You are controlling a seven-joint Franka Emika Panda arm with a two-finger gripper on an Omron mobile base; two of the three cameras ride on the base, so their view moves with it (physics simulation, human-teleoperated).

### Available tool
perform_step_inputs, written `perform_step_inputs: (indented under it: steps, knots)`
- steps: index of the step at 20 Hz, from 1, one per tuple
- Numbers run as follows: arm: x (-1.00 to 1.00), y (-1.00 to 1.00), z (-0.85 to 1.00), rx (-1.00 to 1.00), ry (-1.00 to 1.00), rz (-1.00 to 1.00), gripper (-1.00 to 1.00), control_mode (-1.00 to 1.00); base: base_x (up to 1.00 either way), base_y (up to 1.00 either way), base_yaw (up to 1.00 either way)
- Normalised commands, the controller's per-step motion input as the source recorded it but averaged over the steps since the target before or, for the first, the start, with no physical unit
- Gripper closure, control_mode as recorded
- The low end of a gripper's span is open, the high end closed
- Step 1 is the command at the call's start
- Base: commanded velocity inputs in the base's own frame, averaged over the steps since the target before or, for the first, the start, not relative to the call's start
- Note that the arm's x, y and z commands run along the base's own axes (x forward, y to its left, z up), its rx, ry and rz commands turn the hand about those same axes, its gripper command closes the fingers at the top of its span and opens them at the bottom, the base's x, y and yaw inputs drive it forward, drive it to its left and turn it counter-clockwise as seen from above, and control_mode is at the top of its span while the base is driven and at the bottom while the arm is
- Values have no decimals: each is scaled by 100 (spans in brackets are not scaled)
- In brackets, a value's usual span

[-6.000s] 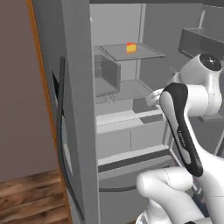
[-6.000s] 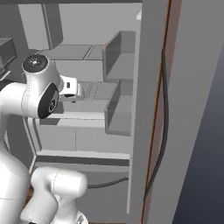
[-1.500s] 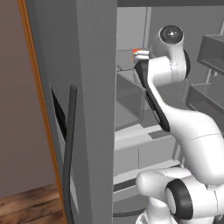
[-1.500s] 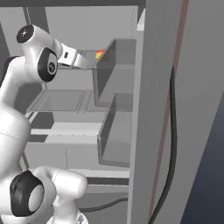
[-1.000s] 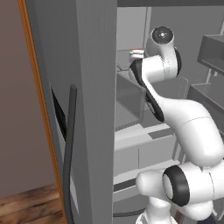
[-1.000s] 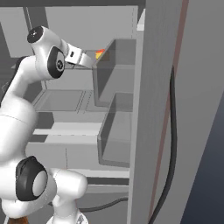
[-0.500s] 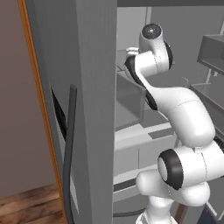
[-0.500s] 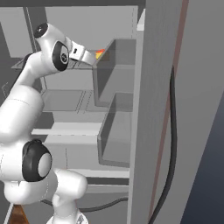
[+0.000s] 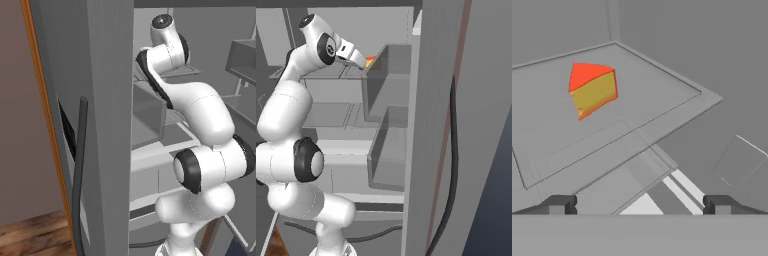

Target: Take the cheese, chicken drumstick, and carrot from the fridge and place them on the plate on the dining counter to create an appetizer plate.

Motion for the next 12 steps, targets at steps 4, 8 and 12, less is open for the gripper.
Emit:
perform_step_inputs:
  steps: [4,8,12]
  knots:
    - [25,0,-10,4,0,-5,-100,-100,0,0,0]
    - [24,0,-30,7,-3,-4,-100,-100,0,0,0]
    - [36,0,-20,7,0,-5,-100,-100,0,0,0]
